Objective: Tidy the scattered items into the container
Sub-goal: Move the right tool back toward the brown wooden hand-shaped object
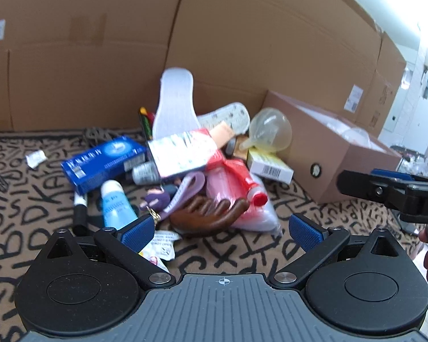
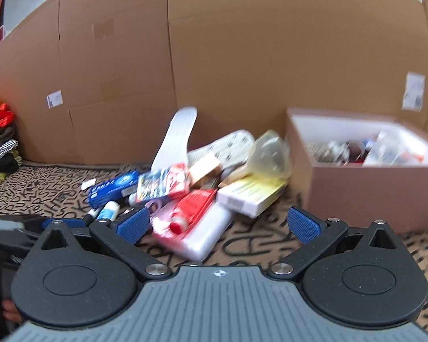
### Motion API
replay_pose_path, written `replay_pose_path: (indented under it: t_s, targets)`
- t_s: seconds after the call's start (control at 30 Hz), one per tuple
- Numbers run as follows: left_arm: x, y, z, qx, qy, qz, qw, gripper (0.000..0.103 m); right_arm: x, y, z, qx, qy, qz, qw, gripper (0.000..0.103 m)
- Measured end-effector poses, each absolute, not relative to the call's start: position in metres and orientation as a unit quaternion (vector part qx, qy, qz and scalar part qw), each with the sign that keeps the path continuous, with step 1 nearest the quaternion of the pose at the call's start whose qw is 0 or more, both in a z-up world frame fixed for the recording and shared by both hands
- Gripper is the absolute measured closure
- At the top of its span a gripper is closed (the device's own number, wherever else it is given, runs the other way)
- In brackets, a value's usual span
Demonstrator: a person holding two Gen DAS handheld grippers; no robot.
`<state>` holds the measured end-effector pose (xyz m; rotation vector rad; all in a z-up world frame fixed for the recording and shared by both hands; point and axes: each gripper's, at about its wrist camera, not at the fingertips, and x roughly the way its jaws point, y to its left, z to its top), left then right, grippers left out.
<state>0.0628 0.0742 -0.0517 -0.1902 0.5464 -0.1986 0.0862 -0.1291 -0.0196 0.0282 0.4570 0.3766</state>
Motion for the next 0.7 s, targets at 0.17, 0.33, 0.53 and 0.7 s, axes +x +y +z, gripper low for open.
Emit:
replay_pose_path:
  t_s: [0.17, 0.33, 0.53, 0.7]
  targets:
    - [0.076, 0.076, -0.062, -0.105, 0.278, -0.116, 0.948, 0.000, 0.099, -0.119, -0.027, 0.037, 0.261, 0.203, 0.943, 0.001]
    - [0.084, 0.083, -0.067, -0.124, 0.280, -0.137, 0.942, 0.004, 0.112, -0.109, -0.033, 0.072, 0.294, 0.251, 0.919, 0.007]
    - [0.096, 0.082, -0.073, -0.117, 0.293, -0.148, 0.937, 0.015, 0.128, -0.090, -0.044, 0.094, 0.341, 0.302, 0.885, 0.032]
    - [0.099, 0.080, -0.079, -0.096, 0.294, -0.140, 0.941, 0.022, 0.140, -0.081, -0.052, 0.103, 0.372, 0.316, 0.867, 0.044]
